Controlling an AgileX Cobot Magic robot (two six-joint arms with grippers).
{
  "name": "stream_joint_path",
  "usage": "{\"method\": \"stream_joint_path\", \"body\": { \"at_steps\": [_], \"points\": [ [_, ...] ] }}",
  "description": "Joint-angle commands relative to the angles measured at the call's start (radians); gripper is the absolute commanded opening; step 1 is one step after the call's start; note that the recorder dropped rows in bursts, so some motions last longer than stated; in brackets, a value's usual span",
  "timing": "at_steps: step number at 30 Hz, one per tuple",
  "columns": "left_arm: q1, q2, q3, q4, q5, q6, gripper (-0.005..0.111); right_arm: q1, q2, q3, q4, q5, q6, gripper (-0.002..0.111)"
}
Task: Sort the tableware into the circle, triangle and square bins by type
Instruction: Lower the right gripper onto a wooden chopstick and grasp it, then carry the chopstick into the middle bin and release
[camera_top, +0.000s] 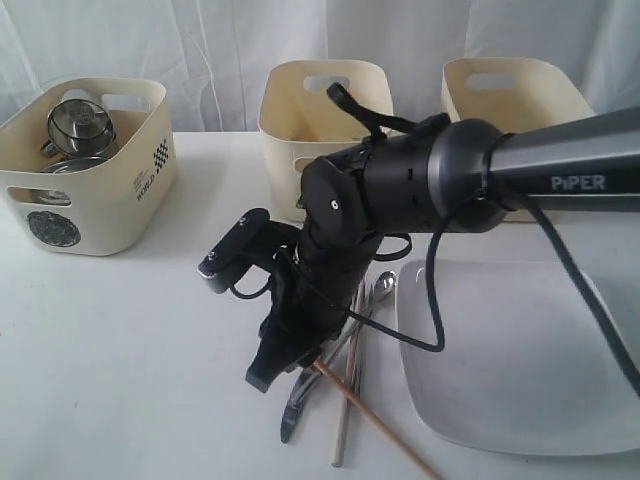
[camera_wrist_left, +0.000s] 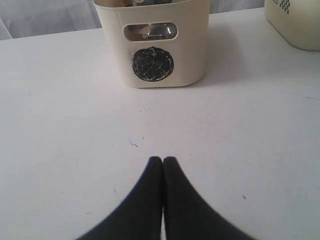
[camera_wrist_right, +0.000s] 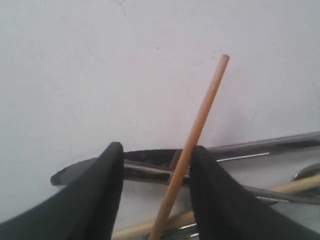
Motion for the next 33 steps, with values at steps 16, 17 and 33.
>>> {"method": "stream_joint_path", "body": {
  "at_steps": [16, 17, 33],
  "points": [
    [0.0, -0.009, 0.004, -0.009, 0.001, -0.002, 0.0, 0.005, 0.134, -0.071, 0.0, -0.055, -0.021, 0.041],
    [0.0, -0.009, 0.004, -0.009, 0.001, -0.002, 0.0, 0.005, 0.135, -0.071, 0.0, -0.057, -0.021, 0.041],
    [0.0, -0.009, 0.004, -0.009, 0.001, -0.002, 0.0, -0.021, 0.101, -0.069, 0.002, -0.133, 0.105, 0.0]
  ]
}}
